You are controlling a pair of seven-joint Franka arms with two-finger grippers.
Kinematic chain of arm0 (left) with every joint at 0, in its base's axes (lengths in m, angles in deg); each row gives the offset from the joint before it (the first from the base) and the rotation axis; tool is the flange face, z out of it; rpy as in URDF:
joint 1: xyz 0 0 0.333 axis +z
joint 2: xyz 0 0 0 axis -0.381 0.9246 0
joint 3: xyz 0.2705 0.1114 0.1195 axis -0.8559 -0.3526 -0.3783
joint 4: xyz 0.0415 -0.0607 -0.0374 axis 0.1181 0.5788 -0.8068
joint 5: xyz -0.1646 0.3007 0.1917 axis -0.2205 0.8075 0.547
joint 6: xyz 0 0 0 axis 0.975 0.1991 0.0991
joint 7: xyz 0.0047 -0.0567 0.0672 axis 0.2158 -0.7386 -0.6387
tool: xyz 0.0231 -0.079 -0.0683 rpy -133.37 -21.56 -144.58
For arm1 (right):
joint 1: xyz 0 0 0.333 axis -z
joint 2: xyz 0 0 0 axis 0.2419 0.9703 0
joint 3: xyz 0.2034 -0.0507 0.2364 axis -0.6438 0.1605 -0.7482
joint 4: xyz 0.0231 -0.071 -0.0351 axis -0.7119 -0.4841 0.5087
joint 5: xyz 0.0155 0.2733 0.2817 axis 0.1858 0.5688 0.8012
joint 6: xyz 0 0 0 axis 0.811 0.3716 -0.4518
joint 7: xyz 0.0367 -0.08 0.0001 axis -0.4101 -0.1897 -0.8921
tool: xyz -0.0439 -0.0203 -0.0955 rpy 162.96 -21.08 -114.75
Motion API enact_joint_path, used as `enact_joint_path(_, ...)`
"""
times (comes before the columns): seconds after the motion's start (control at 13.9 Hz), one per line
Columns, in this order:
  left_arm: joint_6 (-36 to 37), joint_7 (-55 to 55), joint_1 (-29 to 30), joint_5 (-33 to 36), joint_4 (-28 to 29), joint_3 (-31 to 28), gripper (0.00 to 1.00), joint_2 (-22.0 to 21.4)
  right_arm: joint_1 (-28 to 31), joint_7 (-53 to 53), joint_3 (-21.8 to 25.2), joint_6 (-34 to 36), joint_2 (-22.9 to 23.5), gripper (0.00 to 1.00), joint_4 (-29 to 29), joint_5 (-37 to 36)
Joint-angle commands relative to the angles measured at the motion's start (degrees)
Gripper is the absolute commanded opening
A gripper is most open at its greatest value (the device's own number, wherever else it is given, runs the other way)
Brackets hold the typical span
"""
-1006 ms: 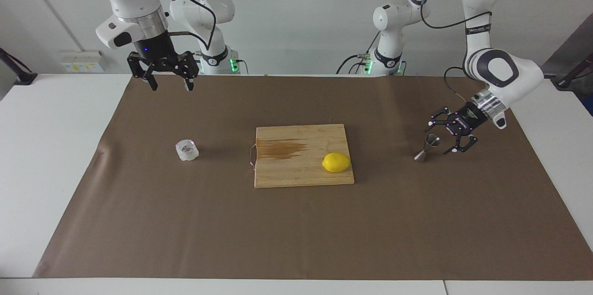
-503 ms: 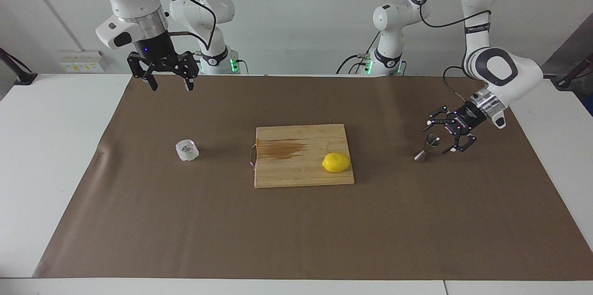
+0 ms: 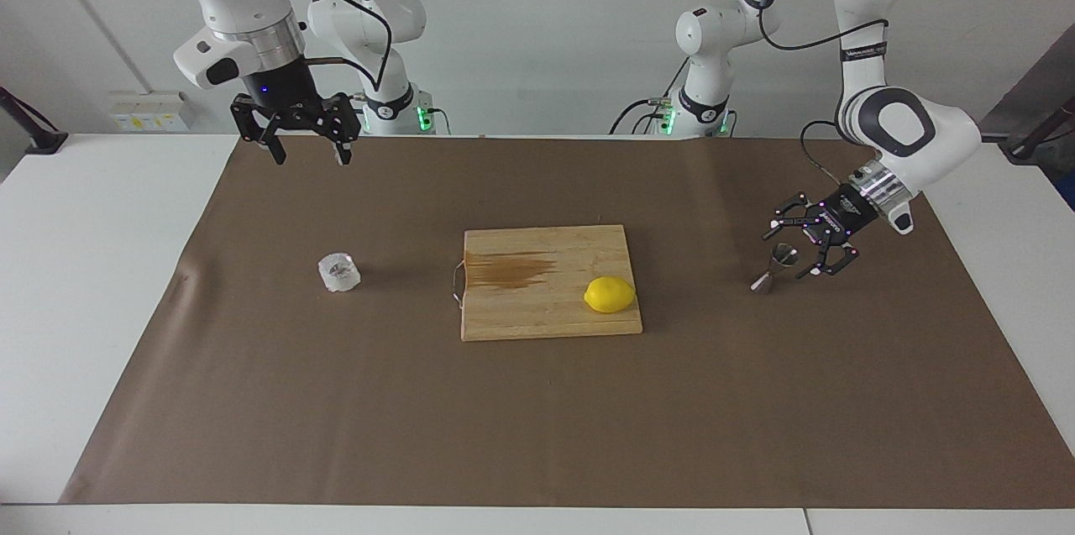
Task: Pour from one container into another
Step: 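Move the left gripper around the metal jigger cup and close it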
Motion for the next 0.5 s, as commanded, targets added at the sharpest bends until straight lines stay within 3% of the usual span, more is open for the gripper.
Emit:
enact_joint_path(0.0, -1.0, 1.5, -0.2, -1.5, 2.3, -0.2, 0.88, -1.9, 0.5, -1.0, -0.1, -0.8, -1.3, 1.00, -1.6, -0.2)
enact_joint_path(0.29, -1.2, 1.6, -0.6, -1.4, 2.3, -0.2, 0.79, -1.9, 0.5, -1.0, -0.1, -0.8, -1.3, 1.00, -1.6, -0.1)
enact_joint_path(0.43, -1.1, 1.5, -0.3, -1.5, 2.3, -0.2, 0.59, -1.9, 0.5, -1.0, -0.1, -0.8, -1.3, 1.00, -1.6, -0.2)
